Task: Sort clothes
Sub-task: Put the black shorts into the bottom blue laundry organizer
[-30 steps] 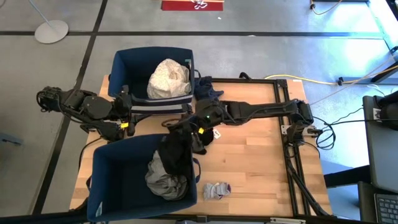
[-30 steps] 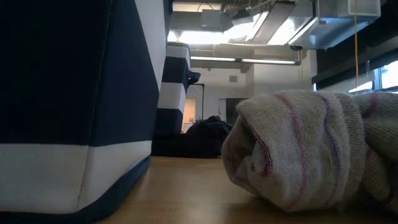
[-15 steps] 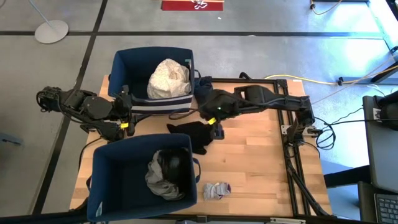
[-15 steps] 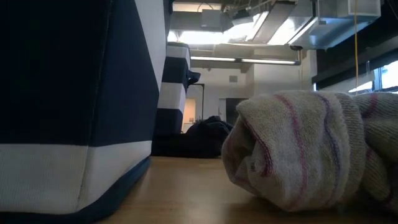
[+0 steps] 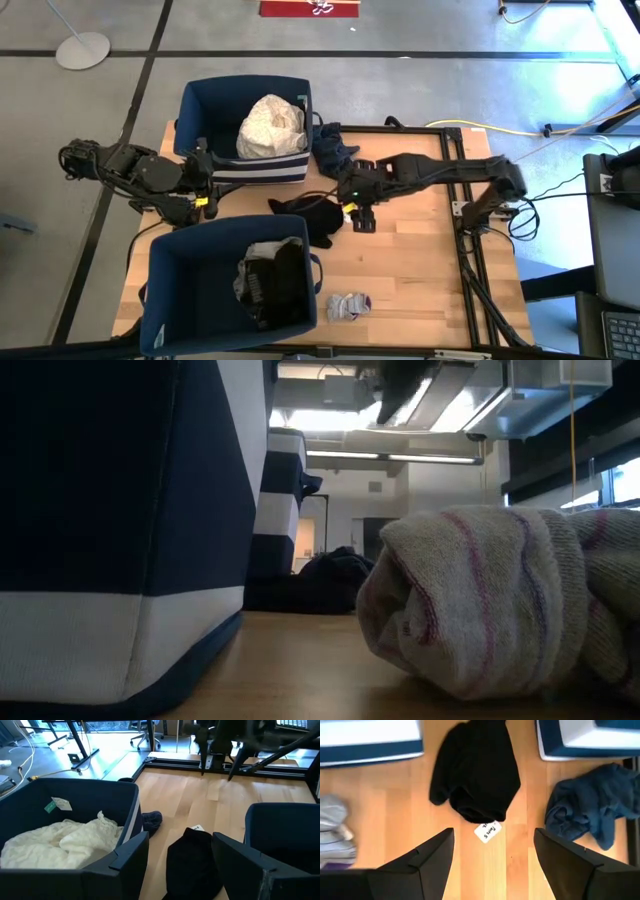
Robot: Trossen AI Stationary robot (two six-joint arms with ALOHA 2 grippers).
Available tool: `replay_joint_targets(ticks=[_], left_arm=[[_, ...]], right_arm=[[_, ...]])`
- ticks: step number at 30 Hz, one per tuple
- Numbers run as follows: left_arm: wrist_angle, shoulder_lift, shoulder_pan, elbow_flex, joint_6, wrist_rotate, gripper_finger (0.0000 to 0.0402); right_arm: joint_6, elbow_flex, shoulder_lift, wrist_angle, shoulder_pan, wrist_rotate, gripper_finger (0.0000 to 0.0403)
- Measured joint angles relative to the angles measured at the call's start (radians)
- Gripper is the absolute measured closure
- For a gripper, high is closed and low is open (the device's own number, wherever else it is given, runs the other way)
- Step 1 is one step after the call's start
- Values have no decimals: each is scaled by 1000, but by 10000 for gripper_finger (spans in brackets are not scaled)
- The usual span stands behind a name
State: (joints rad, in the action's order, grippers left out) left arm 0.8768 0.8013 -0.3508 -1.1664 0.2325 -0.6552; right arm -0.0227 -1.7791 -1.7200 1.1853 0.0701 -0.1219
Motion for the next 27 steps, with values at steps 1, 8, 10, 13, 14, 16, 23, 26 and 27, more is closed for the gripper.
replay_joint_targets(ticks=[1,8,10,13,14,16,23,26,27], left_arm=[[1,0,0,0,3,0,194],[3,0,0,0,27,0,194],[3,0,0,0,30,0,194],[3,0,0,0,33,0,194],[3,1,0,0,29,0,194],[-2,1,0,0,23,-4,194],[5,1,0,0,42,-6,194],[4,2,0,0,40,-6,194],[4,5,0,0,40,-6,194]], right_arm=[[-1,67,31,-48,-2,-1,128],[-23,523,220,-471,-40,-8,128],[-23,624,242,-594,-41,-8,128],[-23,747,247,-766,-39,19,128],[-27,787,247,-824,-39,41,128],[-46,865,245,-954,-39,75,128],[-77,1051,185,-1436,-37,118,128],[-77,1057,103,-1528,-38,135,128],[-75,1057,78,-1562,-38,141,128]])
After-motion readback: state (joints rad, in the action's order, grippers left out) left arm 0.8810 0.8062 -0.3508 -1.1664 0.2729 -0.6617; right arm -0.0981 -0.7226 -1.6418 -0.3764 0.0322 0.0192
